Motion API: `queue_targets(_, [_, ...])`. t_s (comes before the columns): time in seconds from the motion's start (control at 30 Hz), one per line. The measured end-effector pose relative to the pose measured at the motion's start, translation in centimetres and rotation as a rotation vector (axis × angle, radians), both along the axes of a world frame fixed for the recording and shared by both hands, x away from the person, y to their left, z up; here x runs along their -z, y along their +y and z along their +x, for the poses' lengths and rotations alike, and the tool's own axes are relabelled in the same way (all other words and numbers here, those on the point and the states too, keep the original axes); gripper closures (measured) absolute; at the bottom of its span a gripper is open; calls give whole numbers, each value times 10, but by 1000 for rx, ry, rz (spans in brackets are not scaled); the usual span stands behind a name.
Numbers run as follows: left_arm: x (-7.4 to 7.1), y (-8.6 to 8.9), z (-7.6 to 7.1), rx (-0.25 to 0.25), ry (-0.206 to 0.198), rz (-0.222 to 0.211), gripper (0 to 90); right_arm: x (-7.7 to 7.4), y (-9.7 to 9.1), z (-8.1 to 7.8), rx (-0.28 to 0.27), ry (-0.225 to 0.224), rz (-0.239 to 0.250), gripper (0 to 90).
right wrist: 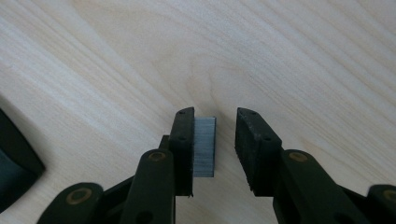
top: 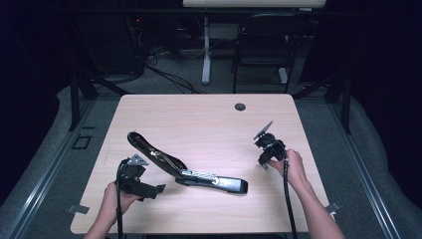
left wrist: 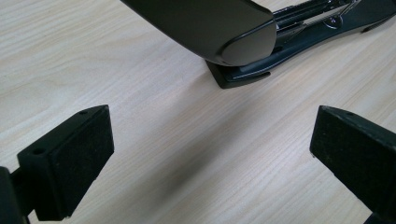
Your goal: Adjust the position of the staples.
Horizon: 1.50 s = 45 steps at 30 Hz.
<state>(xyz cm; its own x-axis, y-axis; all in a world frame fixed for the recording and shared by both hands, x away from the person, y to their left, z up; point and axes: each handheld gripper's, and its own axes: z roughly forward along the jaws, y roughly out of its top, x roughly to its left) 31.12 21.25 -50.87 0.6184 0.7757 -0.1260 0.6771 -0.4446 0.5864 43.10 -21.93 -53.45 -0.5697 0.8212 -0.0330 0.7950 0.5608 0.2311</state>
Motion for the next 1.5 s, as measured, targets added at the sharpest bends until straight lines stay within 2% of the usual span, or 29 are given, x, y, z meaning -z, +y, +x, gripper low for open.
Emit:
queue_targets(0.07, [0, 0, 0, 1, 1, -3, 0, 3, 1, -1, 12, -17, 3, 691])
queue_targets(0.1, [0, 0, 0, 1, 2, -3, 0, 2, 0, 0, -2, 1, -13, 691])
queue_targets(0.2, [0, 0, 0, 1, 2, -1, 0, 5, 2, -1, 11, -8, -2, 701])
queue_targets(0.23, [0, 0, 0, 1, 2, -1, 0, 4, 1, 0, -3, 8, -6, 709])
queue_targets(0.27, [0, 0, 0, 1, 3, -1, 0, 3, 1, 0, -16, 16, -27, 714])
queue_targets(0.3, [0, 0, 0, 1, 2, -1, 0, 6, 2, -1, 6, -5, 1, 719])
queue_targets(0.37, [0, 0, 0, 1, 2, -1, 0, 5, 3, -1, -6, 8, -9, 732])
queue_targets(0.47, [0, 0, 0, 1, 3, -1, 0, 6, 3, -1, -14, 3, -21, 775])
queue_targets(0.63, [0, 0, 1, -1, 3, 1, 0, 3, 5, -2, -28, 9, -43, 778])
queue_targets(0.67, [0, 1, 1, -1, 4, -1, 0, 5, 6, -3, -13, -11, -18, 778])
queue_targets(0.9, [0, 2, 1, -3, 3, -1, 0, -1, 5, -4, -16, -14, 9, 778])
queue_targets(1.0, [0, 2, 1, -3, 2, -2, 0, -3, 7, -5, -29, -9, 0, 778])
queue_targets(1.03, [0, 2, 1, -3, 1, -2, 0, -3, 8, -6, -19, -21, 13, 778])
queue_targets(1.17, [0, 2, 1, -4, 0, -3, 0, -7, 11, -7, -46, -11, 17, 778])
queue_targets(1.2, [0, 2, 1, -4, -1, -4, 0, -5, 14, -9, -24, -35, 51, 778])
queue_targets(1.23, [0, 3, 1, -2, -4, -2, 0, -8, 14, -8, -47, -23, 28, 778])
queue_targets(1.33, [0, 3, 2, -5, -1, -4, 0, -12, 18, -10, -66, -17, 21, 778])
queue_targets(1.47, [0, 3, 2, -4, 2, -6, 0, -15, 22, -11, -75, -28, 33, 778])
queue_targets(1.5, [0, 3, 2, -2, 1, -4, 0, -15, 23, -13, -60, -38, 57, 778])
